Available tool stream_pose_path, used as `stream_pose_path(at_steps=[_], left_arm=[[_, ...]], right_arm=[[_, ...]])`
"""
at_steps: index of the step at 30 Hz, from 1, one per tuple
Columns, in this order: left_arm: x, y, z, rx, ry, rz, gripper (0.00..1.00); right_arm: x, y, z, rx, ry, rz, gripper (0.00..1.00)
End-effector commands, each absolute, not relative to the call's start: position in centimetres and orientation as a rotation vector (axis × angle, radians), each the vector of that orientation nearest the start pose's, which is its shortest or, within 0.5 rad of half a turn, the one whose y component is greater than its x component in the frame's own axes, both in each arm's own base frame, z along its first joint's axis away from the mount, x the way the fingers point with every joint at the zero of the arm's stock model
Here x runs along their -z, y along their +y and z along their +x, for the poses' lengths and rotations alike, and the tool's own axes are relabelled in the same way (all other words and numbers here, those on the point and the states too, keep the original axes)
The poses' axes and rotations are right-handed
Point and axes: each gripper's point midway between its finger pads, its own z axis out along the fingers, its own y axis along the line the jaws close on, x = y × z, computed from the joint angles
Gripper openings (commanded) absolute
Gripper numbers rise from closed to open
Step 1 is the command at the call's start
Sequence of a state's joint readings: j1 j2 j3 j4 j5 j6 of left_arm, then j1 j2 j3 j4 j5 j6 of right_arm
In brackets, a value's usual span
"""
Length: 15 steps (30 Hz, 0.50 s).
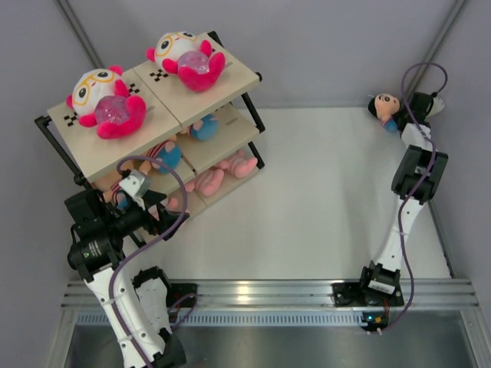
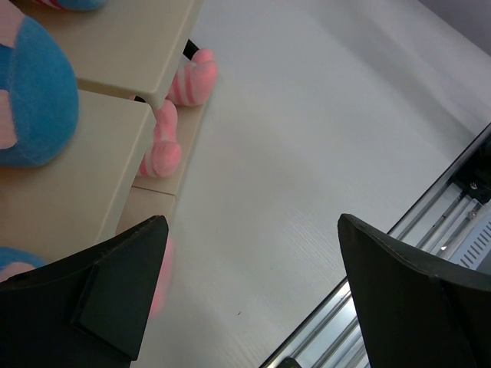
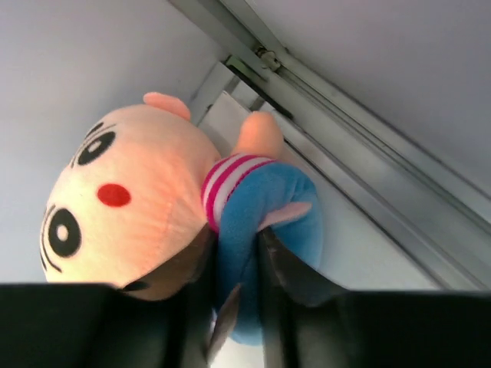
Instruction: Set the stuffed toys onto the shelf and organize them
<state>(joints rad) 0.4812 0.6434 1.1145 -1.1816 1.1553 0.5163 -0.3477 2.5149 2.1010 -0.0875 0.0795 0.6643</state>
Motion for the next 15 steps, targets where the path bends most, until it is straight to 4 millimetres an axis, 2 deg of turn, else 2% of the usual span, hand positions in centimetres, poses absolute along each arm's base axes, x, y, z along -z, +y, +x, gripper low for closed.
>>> stream_pose_path(at_steps=[1, 3, 4, 5, 6, 7, 8, 9, 10, 11, 12, 13, 14, 15], left_arm=[[-31.2, -9.1, 15.6, 0.609, 1.752, 0.609, 0.99], [-31.2, -9.0, 15.7, 0.603, 1.756, 0.606, 0.99], [-31.1, -8.8, 15.7, 0.593, 1.764, 0.601, 0.99], [-31.1, -8.6, 15.8, 0.574, 1.768, 0.602, 0.99], [-30.9, -8.3, 16.0, 0.55, 1.782, 0.595, 0.99], [-30.7, -7.9, 16.1, 0.523, 1.797, 0.588, 0.98], [-30.5, -7.1, 16.3, 0.464, 1.825, 0.57, 0.98], [-30.5, -6.9, 16.3, 0.44, 1.837, 0.557, 0.98], [-30.7, -6.7, 16.3, 0.42, 1.842, 0.545, 0.98], [-31.3, -6.3, 16.2, 0.372, 1.844, 0.53, 0.98], [-31.8, -6.2, 15.9, 0.346, 1.84, 0.514, 0.98], [-32.2, -6.1, 15.7, 0.317, 1.833, 0.511, 0.98], [-33.1, -6.1, 15.4, 0.279, 1.812, 0.517, 0.98], [-33.6, -5.9, 15.2, 0.236, 1.801, 0.523, 0.99]], right_arm=[[-6.3, -23.4, 65.0, -0.141, 1.771, 1.095, 0.2], [-6.8, -23.4, 65.0, -0.149, 1.768, 1.08, 0.0], [-6.3, -23.1, 64.6, -0.153, 1.785, 1.085, 0.0], [-8.4, -23.0, 64.6, -0.166, 1.753, 1.064, 0.0], [-9.5, -22.6, 64.4, -0.181, 1.74, 1.057, 0.0], [-8.7, -22.0, 63.4, -0.185, 1.758, 1.071, 0.0], [-13.4, -21.5, 63.5, -0.206, 1.676, 1.021, 0.0], [-15.0, -20.8, 63.1, -0.213, 1.655, 0.996, 0.0], [-14.3, -19.7, 61.8, -0.212, 1.679, 0.999, 0.0], [-19.1, -17.9, 61.1, -0.229, 1.623, 0.945, 0.0], [-21.0, -16.8, 60.6, -0.244, 1.59, 0.914, 0.0], [-20.3, -14.4, 59.5, -0.258, 1.624, 0.901, 0.0], [-25.1, -13.0, 58.1, -0.276, 1.554, 0.856, 0.0], [-26.4, -11.6, 57.2, -0.282, 1.538, 0.835, 0.0]])
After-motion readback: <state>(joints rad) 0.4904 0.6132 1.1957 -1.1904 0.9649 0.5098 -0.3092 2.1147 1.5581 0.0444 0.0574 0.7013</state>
